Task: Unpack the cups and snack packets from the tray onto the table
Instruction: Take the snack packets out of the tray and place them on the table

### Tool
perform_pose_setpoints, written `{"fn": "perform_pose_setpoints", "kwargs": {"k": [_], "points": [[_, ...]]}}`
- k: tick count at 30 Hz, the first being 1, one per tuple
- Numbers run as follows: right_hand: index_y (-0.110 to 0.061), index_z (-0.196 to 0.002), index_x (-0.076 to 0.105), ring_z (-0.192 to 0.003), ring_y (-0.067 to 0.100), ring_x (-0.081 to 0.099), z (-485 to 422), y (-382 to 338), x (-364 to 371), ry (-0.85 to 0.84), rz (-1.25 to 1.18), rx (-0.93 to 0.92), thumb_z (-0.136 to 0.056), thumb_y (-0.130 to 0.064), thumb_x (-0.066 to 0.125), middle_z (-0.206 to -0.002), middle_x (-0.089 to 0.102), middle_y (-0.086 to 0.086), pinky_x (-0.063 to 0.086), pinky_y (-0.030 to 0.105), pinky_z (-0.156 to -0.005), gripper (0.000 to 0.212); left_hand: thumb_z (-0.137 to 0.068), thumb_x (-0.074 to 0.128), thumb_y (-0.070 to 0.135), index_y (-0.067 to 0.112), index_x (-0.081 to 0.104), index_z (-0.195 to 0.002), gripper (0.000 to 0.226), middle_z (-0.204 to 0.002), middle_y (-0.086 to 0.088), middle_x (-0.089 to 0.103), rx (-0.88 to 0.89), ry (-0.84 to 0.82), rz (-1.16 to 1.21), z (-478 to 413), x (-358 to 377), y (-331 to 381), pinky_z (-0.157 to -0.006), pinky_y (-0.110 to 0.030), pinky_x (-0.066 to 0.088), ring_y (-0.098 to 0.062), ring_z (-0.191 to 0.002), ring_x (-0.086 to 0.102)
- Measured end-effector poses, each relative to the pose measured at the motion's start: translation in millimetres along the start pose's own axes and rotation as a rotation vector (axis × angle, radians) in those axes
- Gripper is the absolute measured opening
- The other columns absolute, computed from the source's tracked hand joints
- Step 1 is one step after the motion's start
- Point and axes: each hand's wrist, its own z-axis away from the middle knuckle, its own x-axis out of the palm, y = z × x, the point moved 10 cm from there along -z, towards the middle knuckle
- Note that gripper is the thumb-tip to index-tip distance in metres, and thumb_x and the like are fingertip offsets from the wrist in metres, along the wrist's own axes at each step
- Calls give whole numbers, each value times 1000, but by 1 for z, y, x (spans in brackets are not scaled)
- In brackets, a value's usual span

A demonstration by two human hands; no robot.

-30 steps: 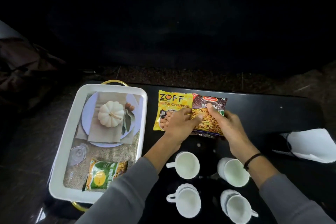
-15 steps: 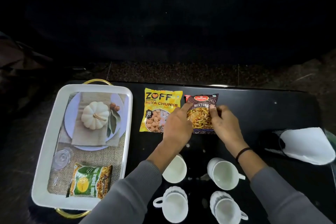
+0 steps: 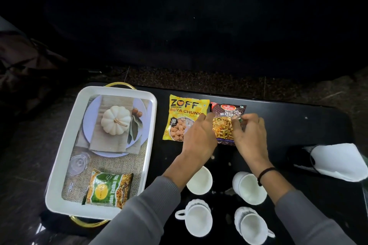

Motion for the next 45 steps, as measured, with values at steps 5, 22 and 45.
{"fn": "perform_pose_setpoints", "kwargs": {"k": [5,22,45], "points": [[-11,-121,59,-97,15,51,30,-40,14,-36,-27,-77,-103,-34,56,-120,54,7,38,27,-80,30,-100,58,7,16,45,-147,50,-141,-7,56,-7,54,53,17,-27,-24,-98,-41,49,-28,-128,55],[-22,-110,60,-103,14,63,187,-162,211,-692,196,-293,-89,-49,72,-110,64,-5,54,28,-82,36,-91,75,28,18,62,-132,44,-131,-2,67,-355,107,29,152,-138,-290,-96,-41,54,-23,-118,65],[-16,-110,73,-111,22,73,186,-151,226,-877,-537,84,-40,-34,101,-110,80,3,54,35,-99,78,-68,89,20,7,64,-126,65,-114,-10,79,-430,37,1320,160,-94,-299,-88,-32,61,-22,-107,75]]}}
